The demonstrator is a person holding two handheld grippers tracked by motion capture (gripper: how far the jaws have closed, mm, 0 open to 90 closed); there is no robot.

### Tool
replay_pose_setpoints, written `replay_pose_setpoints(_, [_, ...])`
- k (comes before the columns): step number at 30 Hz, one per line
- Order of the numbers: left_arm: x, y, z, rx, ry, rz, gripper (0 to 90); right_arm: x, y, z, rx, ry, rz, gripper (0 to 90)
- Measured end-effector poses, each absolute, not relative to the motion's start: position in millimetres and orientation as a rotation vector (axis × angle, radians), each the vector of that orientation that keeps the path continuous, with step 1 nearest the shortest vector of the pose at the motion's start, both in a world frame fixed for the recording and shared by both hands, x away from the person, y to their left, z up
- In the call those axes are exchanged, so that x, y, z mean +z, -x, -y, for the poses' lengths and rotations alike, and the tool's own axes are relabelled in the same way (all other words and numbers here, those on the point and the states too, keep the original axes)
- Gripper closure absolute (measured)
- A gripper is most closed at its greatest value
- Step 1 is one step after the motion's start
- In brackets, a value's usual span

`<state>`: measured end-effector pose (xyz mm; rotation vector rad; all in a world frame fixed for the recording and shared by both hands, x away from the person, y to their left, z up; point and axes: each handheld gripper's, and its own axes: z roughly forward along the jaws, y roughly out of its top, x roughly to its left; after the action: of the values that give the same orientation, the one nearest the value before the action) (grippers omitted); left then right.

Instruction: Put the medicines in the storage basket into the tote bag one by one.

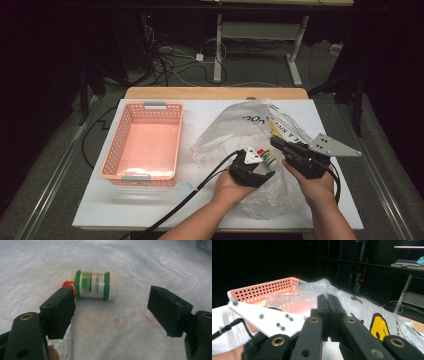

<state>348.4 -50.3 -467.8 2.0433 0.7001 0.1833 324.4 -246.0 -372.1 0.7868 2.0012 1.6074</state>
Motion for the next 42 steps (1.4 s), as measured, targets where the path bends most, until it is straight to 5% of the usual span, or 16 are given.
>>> replay_pose_setpoints(16, [-461, -300, -21, 0.092, -2.052, -0.698, 18.0, -371, -323, 244, 1.596, -0.778, -2.002, 90.0])
replay_pose_setpoints(25, [-451, -282, -62, 0.157, -2.057, -0.709, 12.5, -373, -323, 244, 1.598, -0.794, -2.007, 90.0])
replay_pose_setpoints(30, [-461, -286, -66, 0.153, -2.039, -0.755, 0.0, -374, -324, 243, 1.591, -0.795, -2.012, 90.0])
replay_pose_setpoints(42, [-449, -274, -73, 0.164, -2.069, -0.716, 0.0, -374, -325, 249, 1.593, -0.805, -1.998, 90.0])
